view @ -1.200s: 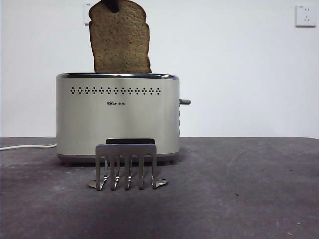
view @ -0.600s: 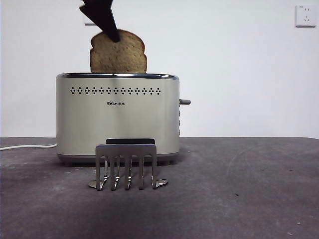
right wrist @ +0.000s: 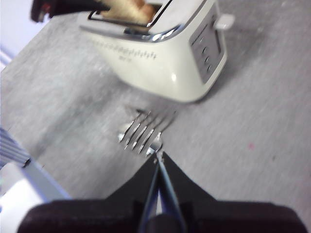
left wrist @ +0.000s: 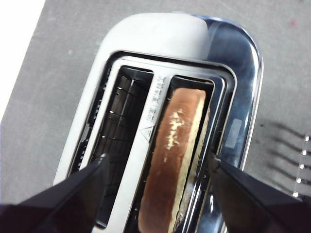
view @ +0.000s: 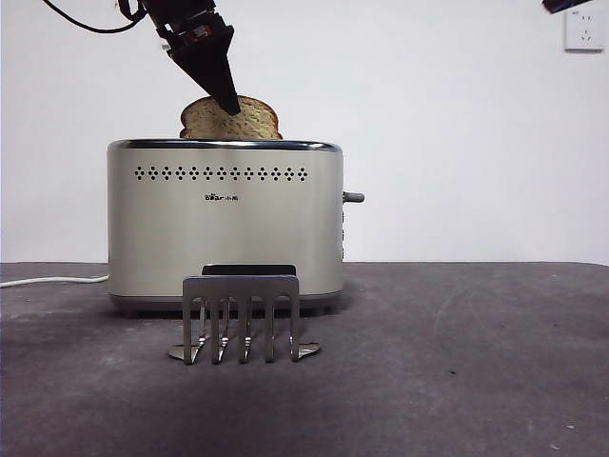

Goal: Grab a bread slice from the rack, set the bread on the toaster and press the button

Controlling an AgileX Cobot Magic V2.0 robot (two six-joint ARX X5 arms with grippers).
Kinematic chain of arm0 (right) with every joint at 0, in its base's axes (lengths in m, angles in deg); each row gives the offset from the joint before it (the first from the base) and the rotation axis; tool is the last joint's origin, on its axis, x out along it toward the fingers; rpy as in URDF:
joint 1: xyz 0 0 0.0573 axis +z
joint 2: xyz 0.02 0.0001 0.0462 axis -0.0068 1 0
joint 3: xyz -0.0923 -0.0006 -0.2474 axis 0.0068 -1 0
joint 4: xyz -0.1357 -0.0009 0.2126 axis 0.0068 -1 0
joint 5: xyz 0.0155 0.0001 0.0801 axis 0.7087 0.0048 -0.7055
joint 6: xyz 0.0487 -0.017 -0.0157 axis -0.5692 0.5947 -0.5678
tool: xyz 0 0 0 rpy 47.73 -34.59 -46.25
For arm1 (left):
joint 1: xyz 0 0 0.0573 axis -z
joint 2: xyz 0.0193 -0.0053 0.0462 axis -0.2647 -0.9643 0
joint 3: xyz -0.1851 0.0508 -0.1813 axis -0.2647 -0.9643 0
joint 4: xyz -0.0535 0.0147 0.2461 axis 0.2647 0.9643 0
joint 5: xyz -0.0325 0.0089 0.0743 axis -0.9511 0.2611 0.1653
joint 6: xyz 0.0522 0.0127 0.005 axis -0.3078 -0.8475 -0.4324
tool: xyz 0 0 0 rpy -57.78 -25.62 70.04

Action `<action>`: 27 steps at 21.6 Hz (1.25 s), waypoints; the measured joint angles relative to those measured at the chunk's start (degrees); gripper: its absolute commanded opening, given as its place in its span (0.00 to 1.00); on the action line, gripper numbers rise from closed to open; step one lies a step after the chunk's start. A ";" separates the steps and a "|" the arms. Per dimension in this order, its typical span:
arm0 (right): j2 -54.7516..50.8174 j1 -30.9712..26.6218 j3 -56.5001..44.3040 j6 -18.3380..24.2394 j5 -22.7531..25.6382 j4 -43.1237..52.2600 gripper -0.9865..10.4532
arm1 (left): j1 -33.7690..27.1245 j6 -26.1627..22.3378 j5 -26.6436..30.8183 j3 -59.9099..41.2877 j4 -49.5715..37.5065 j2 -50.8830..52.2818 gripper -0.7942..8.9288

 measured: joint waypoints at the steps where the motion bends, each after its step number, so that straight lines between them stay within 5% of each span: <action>1: 0.98 0.02 0.00 -0.22 -0.04 1.77 0.08 | 0.00 0.55 0.04 0.00 -0.02 0.57 0.44; 5: 6.75 0.07 0.00 -4.81 -2.91 14.10 0.08 | 0.00 5.16 1.33 0.02 -0.02 6.19 0.44; 11: 20.81 3.45 1.68 -18.73 -7.52 37.48 0.08 | 0.00 16.24 1.03 0.07 4.96 16.15 0.44; 27: 49.96 7.98 25.62 -22.80 -5.97 38.14 0.08 | 0.00 24.85 0.76 0.09 14.80 25.09 0.44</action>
